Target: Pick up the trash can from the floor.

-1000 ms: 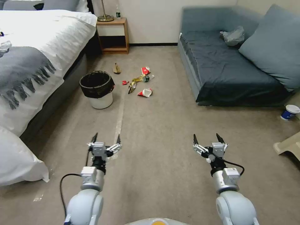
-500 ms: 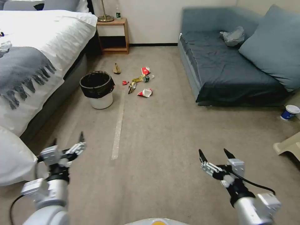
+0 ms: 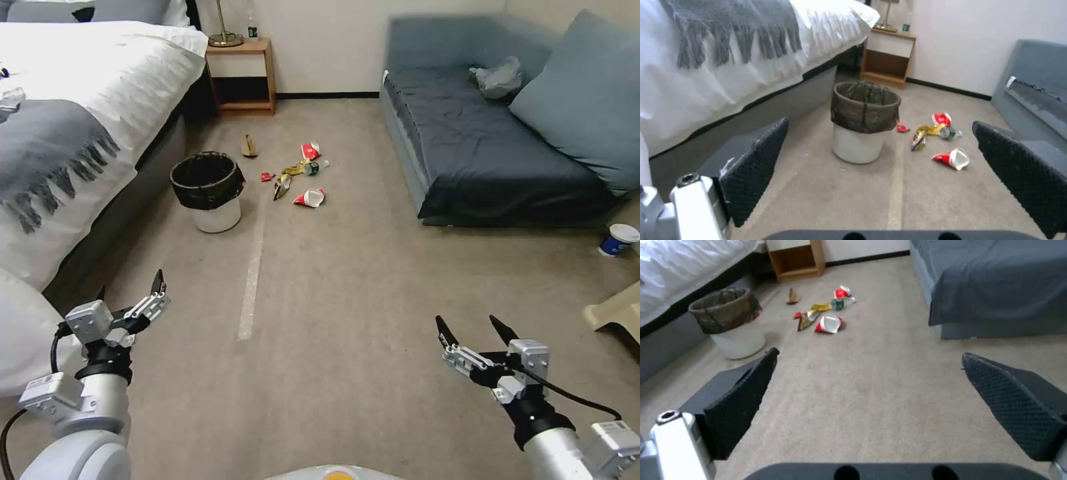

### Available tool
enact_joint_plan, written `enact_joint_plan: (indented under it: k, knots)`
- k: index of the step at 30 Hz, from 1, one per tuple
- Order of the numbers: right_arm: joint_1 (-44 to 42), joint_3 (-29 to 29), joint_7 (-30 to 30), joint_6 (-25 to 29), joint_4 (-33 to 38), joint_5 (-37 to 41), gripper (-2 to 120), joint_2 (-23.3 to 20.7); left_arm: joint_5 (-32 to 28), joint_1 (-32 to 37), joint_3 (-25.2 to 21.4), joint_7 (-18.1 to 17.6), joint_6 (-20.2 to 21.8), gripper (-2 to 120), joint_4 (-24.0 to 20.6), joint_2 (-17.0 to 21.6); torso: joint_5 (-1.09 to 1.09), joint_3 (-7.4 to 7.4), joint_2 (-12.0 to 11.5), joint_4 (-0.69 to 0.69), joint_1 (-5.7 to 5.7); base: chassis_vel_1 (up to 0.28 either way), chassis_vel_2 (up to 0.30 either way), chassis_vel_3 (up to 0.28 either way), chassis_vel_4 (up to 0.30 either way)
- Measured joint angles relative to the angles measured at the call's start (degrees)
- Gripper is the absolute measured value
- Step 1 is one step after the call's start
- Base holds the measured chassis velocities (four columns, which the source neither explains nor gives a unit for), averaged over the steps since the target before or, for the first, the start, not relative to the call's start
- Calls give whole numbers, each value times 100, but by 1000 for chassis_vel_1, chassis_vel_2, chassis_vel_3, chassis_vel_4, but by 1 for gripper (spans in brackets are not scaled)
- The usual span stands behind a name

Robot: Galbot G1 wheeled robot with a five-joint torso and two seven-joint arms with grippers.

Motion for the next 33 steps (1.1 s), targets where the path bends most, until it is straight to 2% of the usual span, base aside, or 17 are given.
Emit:
enact_joint_plan:
  k: [8,10,13,33]
  knots:
    - [56,4,-18,-1,-73,-21,100,-3,-30,16,-7,-91,-249,100,94,22,0,0,0,0,0,0,0,0,0]
    - [60,-2,-26,-1,-83,-51,100,-5,23,151,-48,82,-483,100,173,49,0,0,0,0,0,0,0,0,0]
    - [48,-2,-38,3,-82,-59,100,-5,35,205,-61,211,-551,100,172,59,1,0,0,0,0,0,0,0,0]
    - [10,23,-88,23,-76,-78,100,-9,-28,183,-38,189,-603,100,108,22,0,0,-1,-1,1,0,0,0,0]
